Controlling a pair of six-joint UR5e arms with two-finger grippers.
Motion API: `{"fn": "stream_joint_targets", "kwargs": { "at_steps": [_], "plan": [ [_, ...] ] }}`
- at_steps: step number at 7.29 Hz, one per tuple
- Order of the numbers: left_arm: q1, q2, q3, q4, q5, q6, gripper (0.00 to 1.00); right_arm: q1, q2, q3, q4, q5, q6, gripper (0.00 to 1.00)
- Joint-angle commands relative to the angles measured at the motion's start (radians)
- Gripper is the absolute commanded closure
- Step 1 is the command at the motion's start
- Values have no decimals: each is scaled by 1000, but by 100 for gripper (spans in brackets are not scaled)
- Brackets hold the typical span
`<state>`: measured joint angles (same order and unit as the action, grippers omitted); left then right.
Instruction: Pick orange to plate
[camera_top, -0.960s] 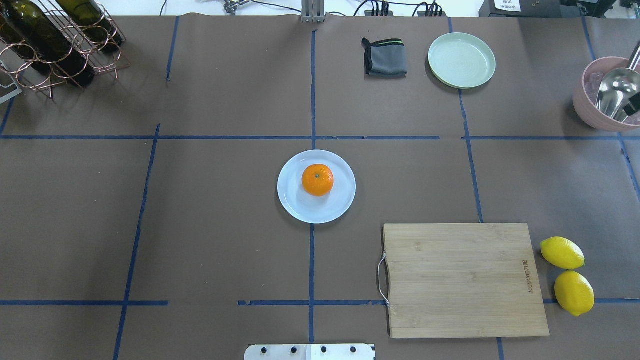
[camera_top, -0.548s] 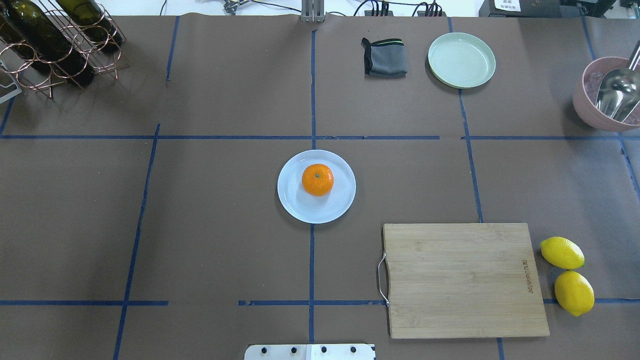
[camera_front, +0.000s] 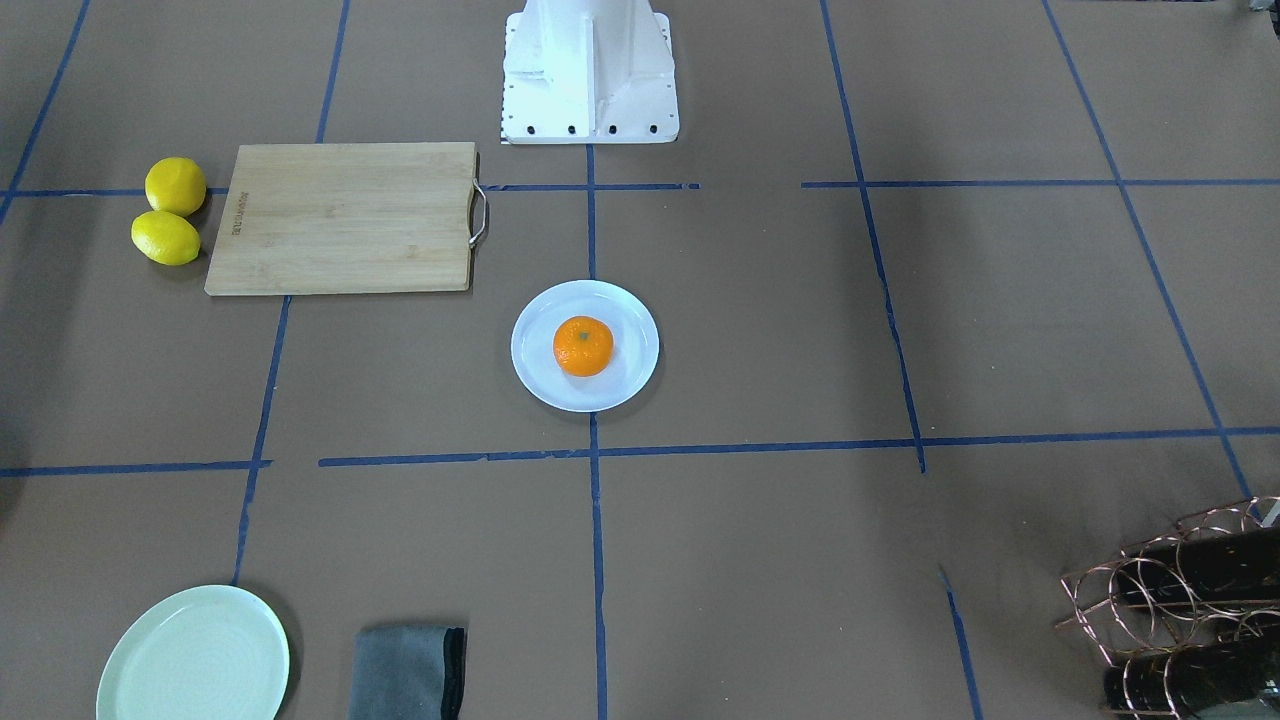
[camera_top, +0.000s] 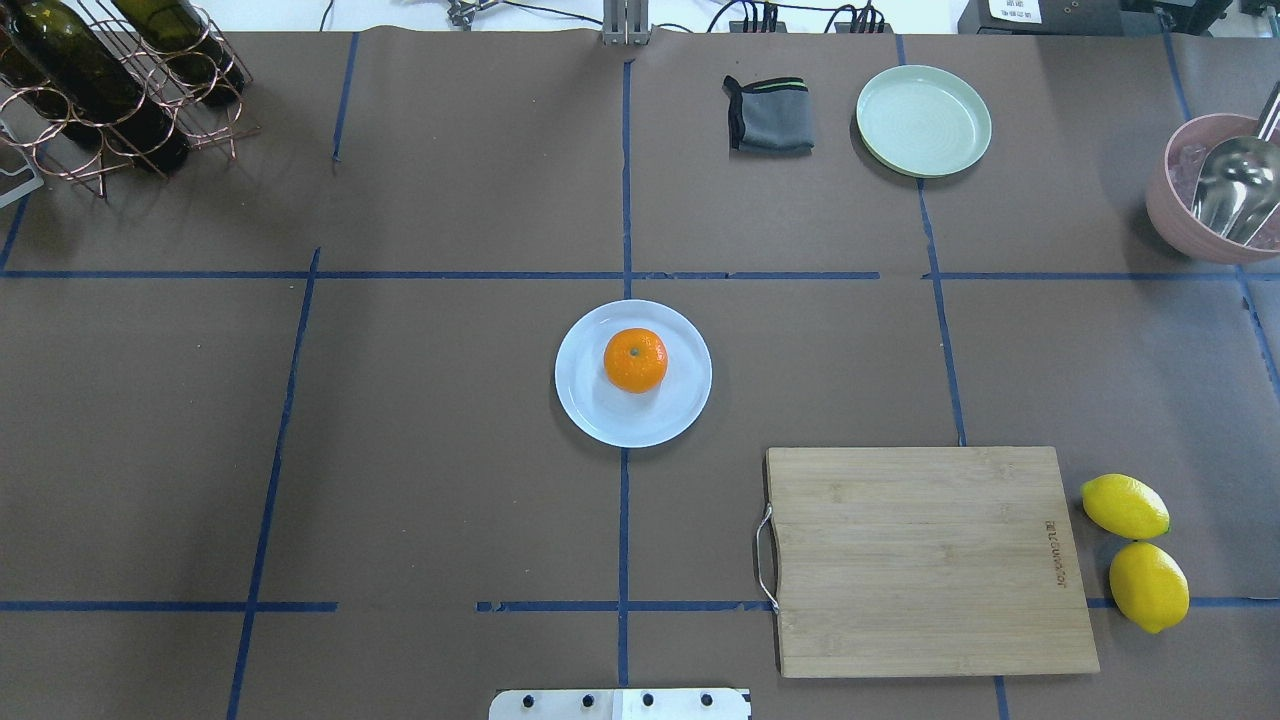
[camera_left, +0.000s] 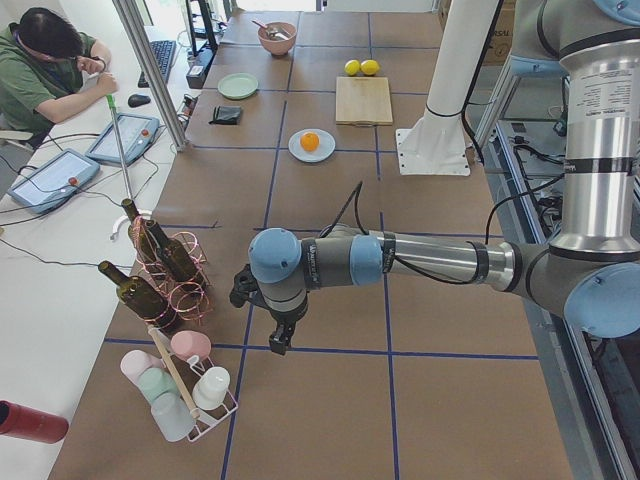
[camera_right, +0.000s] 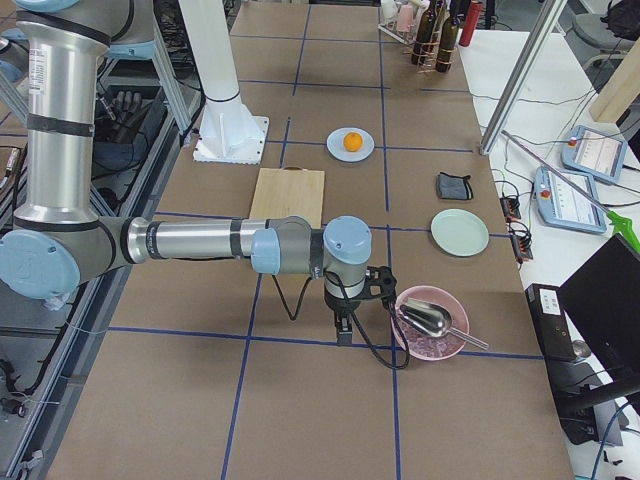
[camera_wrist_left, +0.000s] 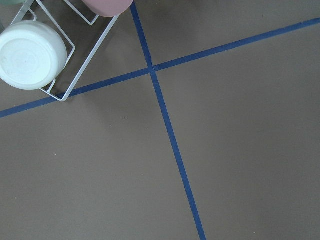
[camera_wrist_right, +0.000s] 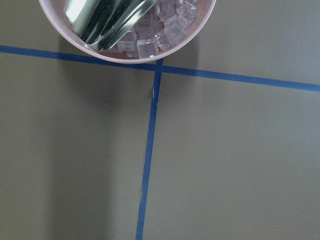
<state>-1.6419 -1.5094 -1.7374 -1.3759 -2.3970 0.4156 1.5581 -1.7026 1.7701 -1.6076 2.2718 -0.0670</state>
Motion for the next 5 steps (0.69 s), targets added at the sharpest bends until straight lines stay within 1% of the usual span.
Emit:
{"fn": "stream_joint_targets", "kwargs": {
  "at_steps": [1, 5],
  "plan": [
    [-1, 0, 1, 0, -1, 0, 0, -1, -2, -6, 0, -1, 0, 0],
    [-1, -5, -2, -2, -1, -1, 0, -1, -2, -14, 0, -1, 0, 0]
  ]
}}
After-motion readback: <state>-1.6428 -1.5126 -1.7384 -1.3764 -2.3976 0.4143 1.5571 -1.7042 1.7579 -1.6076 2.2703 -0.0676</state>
